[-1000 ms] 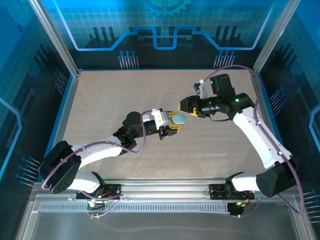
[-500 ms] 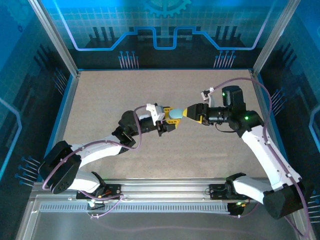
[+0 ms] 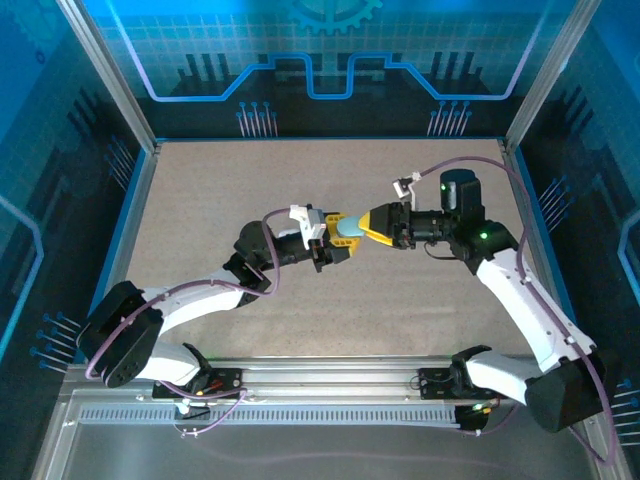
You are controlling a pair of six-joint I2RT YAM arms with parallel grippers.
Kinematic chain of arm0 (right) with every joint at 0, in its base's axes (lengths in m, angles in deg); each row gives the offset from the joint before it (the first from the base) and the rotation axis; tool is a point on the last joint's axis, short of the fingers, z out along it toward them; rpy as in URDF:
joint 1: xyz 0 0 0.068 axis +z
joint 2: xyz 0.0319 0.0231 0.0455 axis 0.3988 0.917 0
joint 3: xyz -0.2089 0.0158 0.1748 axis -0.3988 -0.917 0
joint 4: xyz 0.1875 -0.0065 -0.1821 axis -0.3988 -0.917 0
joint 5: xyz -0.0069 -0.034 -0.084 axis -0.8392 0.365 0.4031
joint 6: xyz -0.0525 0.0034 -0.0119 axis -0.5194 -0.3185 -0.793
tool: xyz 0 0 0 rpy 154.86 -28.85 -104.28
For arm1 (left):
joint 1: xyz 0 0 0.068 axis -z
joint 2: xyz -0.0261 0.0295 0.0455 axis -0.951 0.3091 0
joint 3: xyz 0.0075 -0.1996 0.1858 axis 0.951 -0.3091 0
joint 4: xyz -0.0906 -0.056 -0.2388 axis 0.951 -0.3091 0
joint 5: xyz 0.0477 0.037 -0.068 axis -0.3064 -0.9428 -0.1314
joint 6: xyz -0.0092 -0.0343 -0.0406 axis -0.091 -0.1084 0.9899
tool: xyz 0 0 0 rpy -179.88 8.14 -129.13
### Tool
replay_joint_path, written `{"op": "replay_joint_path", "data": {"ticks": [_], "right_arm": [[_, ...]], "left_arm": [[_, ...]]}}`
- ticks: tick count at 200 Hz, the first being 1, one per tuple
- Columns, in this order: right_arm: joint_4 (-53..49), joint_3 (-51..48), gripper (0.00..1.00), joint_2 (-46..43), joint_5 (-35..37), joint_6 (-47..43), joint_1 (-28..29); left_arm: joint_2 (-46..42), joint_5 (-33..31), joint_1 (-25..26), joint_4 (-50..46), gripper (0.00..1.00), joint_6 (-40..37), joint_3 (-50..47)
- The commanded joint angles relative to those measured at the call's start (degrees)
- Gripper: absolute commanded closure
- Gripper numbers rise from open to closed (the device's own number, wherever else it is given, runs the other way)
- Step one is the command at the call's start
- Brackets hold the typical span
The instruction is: Insert wireless bluetooth earbuds into charging case
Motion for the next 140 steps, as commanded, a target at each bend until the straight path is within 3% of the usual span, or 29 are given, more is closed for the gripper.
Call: {"op": "replay_joint_path", "data": {"ticks": [1, 46, 104, 140], "right_arm": [[1.5, 0.8, 0.48, 1.9, -2.1, 1.8, 1.7], [0.0, 2.0, 0.57, 3.3, -3.3, 0.4, 3.4], [-1.9, 2.9, 0.83, 3.3, -1.3, -1.4, 3.2], [0.8, 1.9, 0.89, 1.7, 0.6, 0.0, 2.3]], "left_arm": [[-0.2, 1.6, -0.1, 2.1, 0.65, -0.5, 1.1], [-0.4, 1.2, -0.1, 1.2, 0.65, -1.6, 1.2], [-0.9, 0.3, -0.1, -1.7, 0.61, -3.0, 1.3], [-1.7, -1.2, -0.1, -4.5, 0.49, -5.2, 0.6]]}}
